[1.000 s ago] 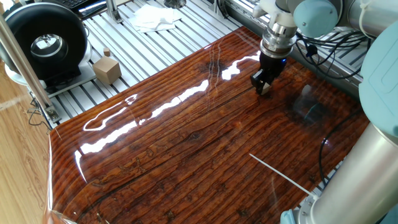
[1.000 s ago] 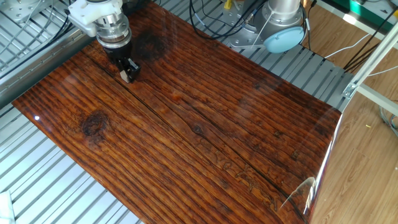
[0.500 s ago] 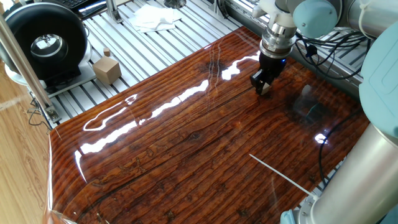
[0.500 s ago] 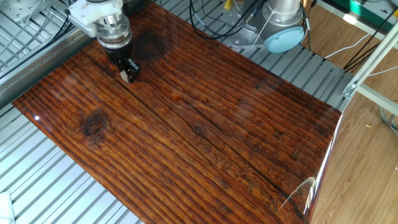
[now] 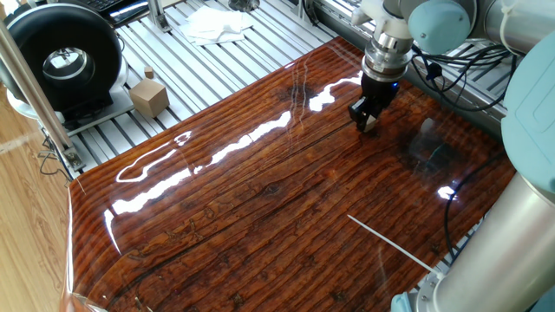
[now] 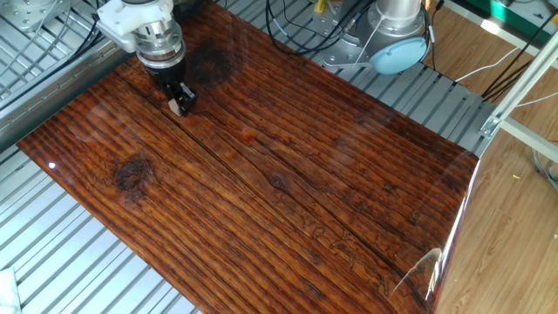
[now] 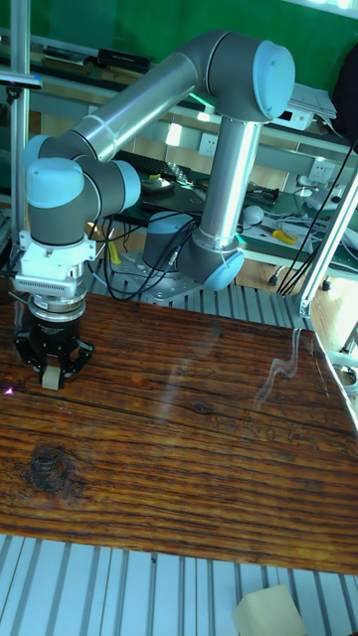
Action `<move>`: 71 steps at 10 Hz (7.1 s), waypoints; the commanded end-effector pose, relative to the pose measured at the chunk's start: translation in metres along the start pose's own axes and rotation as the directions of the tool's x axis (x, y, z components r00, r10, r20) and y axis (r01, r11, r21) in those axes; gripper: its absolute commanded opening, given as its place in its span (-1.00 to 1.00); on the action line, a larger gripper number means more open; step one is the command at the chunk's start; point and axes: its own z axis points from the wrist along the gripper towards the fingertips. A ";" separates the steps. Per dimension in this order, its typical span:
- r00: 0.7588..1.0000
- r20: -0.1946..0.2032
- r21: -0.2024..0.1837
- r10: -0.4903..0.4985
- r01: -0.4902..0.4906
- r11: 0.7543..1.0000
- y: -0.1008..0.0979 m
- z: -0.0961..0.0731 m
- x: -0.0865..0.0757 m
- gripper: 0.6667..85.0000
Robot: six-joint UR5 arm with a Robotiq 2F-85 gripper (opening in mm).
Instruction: Hold a small block with the gripper and sweep it from left to right on the table
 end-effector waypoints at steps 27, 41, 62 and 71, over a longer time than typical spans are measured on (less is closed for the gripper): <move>1.000 0.013 -0.017 0.027 -0.027 0.999 0.010 0.000 -0.004 -0.99; 0.999 0.022 -0.004 0.034 -0.034 0.999 0.012 0.000 -0.005 -0.99; 0.998 0.019 -0.011 0.067 -0.067 0.998 0.023 0.001 -0.004 -0.99; 0.996 0.022 -0.019 0.081 -0.081 0.997 0.028 0.001 -0.005 -0.99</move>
